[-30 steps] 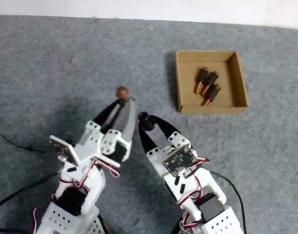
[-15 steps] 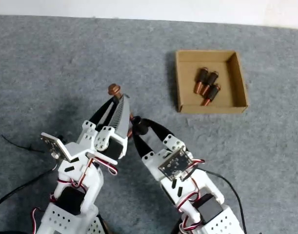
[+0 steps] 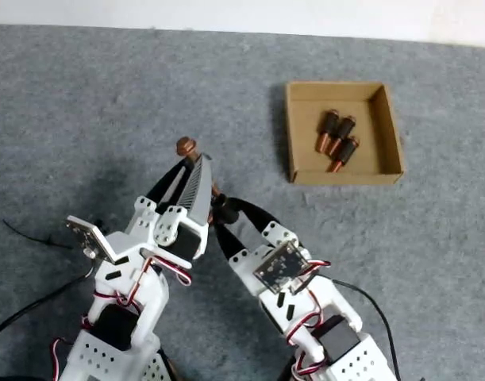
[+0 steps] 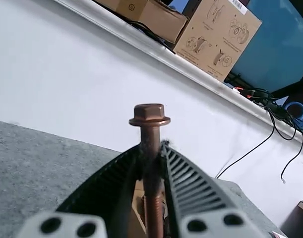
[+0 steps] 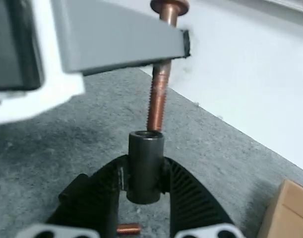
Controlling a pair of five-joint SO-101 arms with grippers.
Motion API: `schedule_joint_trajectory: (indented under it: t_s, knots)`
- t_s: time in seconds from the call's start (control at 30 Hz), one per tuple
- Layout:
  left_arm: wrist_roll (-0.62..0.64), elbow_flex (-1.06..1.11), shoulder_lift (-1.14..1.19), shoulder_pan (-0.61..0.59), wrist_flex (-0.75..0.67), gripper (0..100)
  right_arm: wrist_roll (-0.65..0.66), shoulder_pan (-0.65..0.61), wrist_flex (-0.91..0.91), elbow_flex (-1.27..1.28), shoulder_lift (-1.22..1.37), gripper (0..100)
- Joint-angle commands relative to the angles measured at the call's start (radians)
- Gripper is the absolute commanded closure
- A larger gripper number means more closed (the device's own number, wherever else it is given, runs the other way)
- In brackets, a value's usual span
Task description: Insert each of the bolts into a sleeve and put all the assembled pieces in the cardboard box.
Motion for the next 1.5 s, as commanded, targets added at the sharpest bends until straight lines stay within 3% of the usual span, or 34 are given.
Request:
schedule_joint_trajectory:
  t_s: [0.0,0.2,0.53,1.0,1.47]
  knots:
    - [0.009,-0.074,-0.013,0.021,0.023,100,-0.006,0.047,-0.042,-0.007,-0.013,99.4]
    - [0.002,-0.065,-0.013,0.148,0.081,100,-0.008,0.053,-0.042,-0.007,-0.013,99.4]
    - [0.008,-0.130,-0.013,0.002,0.069,100,-0.006,0.051,-0.038,-0.005,-0.013,99.4]
    - [-0.002,-0.030,-0.007,0.087,-0.086,100,-0.003,0.012,-0.042,0.064,-0.013,99.4]
    - [0.000,0.012,-0.007,0.094,-0.086,100,-0.003,0.036,-0.042,0.064,-0.013,99.4]
